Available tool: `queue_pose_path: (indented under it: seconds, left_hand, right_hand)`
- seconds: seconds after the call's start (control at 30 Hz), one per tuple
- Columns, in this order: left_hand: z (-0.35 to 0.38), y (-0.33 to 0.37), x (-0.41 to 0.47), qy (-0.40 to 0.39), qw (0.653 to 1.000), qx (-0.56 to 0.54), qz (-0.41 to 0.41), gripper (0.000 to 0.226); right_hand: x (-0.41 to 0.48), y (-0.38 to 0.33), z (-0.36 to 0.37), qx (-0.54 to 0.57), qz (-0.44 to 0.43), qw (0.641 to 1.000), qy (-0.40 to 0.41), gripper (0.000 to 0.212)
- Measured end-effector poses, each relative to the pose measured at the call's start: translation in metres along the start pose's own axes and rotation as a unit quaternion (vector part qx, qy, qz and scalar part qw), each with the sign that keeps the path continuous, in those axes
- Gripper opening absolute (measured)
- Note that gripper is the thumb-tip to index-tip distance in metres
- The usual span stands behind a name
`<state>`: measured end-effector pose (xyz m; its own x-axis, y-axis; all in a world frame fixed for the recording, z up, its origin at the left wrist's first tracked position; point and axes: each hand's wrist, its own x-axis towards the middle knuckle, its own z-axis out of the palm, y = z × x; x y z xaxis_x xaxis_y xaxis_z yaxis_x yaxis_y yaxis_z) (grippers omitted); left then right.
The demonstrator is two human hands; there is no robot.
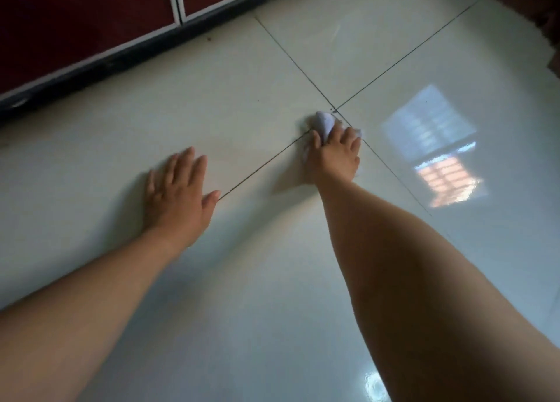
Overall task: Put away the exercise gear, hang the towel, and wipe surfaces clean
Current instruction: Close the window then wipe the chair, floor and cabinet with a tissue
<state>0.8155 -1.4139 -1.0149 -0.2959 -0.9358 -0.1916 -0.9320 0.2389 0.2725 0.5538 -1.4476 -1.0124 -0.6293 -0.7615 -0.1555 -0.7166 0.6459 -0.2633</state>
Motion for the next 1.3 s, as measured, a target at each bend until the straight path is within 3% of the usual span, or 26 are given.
queue_pose_path:
  seconds: [0.07, 0.13, 0.2, 0.27, 0.37, 0.43, 0.57, 0.63, 0.8, 1.0, 1.17, 1.23, 1.3]
  left_hand:
    - [-0.002, -0.034, -0.026, -0.022, 1.000, 0.005, -0.006, 0.063]
    - [-0.006, -0.056, -0.043, -0.027, 0.999, 0.007, 0.021, 0.065]
    - [-0.014, -0.072, -0.054, -0.025, 1.000, -0.004, -0.009, 0.069]
    - [-0.017, -0.090, -0.064, -0.030, 0.998, -0.009, -0.053, 0.075]
    - [-0.023, -0.116, -0.070, -0.060, 0.998, 0.011, -0.023, 0.077]
    - [-0.027, -0.121, -0.068, -0.078, 0.997, 0.004, -0.012, 0.077]
    - [-0.034, -0.119, -0.062, -0.107, 0.994, 0.002, 0.004, 0.083]
    - [-0.037, -0.129, -0.060, -0.118, 0.992, 0.016, 0.035, 0.083]
    - [-0.036, -0.171, -0.099, -0.069, 0.994, 0.012, 0.084, 0.080]
    - [-0.045, -0.195, -0.130, -0.117, 0.983, 0.066, 0.126, 0.076]
    - [-0.059, -0.211, -0.154, -0.158, 0.976, 0.084, 0.128, 0.075]
    - [-0.062, -0.220, -0.171, -0.165, 0.973, 0.097, 0.125, 0.074]
    - [-0.064, -0.234, -0.188, -0.162, 0.974, 0.108, 0.117, 0.072]
  right_hand:
    - [-0.029, -0.034, 0.012, 0.032, -0.031, 0.999, -0.018, 0.058]
    - [-0.072, -0.069, 0.028, 0.047, -0.110, 0.992, -0.040, 0.054]
    - [-0.123, -0.099, 0.045, 0.061, -0.189, 0.978, -0.061, 0.052]
    - [-0.171, -0.112, 0.058, 0.062, -0.264, 0.959, -0.080, 0.053]
    - [-0.197, -0.106, 0.068, 0.018, -0.357, 0.930, -0.080, 0.057]
    - [-0.192, -0.105, 0.068, 0.014, -0.340, 0.936, -0.086, 0.058]
    - [-0.210, -0.138, 0.072, 0.046, -0.149, 0.984, -0.089, 0.059]
    - [-0.233, -0.153, 0.074, 0.062, -0.109, 0.987, -0.098, 0.059]
    - [-0.281, -0.125, 0.072, 0.032, -0.239, 0.964, -0.113, 0.059]
    - [-0.319, -0.127, 0.082, 0.050, -0.086, 0.993, -0.065, 0.060]
    - [-0.372, -0.104, 0.082, 0.050, -0.228, 0.969, -0.082, 0.060]
    - [-0.372, -0.092, 0.081, 0.043, -0.223, 0.972, -0.068, 0.063]
    - [-0.368, -0.102, 0.084, 0.053, -0.152, 0.986, -0.047, 0.061]
